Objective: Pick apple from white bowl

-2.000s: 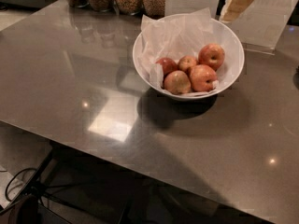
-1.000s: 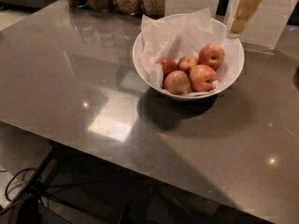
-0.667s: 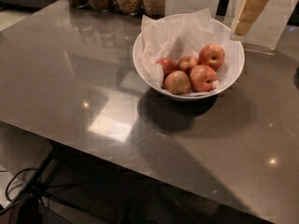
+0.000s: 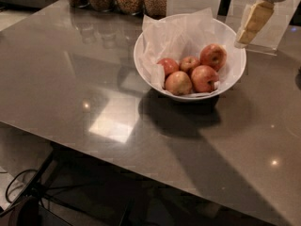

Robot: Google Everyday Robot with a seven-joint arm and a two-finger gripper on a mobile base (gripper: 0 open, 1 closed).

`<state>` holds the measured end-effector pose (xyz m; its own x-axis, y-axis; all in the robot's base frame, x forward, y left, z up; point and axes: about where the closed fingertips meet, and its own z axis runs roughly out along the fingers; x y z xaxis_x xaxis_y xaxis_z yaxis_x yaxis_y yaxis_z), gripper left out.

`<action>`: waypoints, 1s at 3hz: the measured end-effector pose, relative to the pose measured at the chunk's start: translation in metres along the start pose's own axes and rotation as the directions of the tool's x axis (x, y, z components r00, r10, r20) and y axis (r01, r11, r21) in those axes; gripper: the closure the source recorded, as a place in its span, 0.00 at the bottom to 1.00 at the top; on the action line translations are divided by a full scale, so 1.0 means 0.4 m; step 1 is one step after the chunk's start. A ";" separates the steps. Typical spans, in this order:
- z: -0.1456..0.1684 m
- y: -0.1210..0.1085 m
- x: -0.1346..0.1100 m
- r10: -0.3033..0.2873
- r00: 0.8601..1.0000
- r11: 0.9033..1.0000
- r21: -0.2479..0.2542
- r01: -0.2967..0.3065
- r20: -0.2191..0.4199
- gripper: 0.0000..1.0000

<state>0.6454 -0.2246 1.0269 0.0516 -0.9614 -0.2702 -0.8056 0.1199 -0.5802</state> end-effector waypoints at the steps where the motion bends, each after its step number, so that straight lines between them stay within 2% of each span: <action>1: 0.057 0.018 0.023 0.001 0.999 0.999 -0.032 0.000 0.053 0.00; 3: 0.169 0.075 0.029 -0.014 0.984 0.996 -0.089 0.031 0.175 0.00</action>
Offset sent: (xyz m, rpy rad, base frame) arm 0.0168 0.0051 -0.0824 0.1439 0.0832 0.1555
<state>0.6619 -0.2154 0.9544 0.1660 -0.9047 -0.3924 -0.8531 0.0679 -0.5173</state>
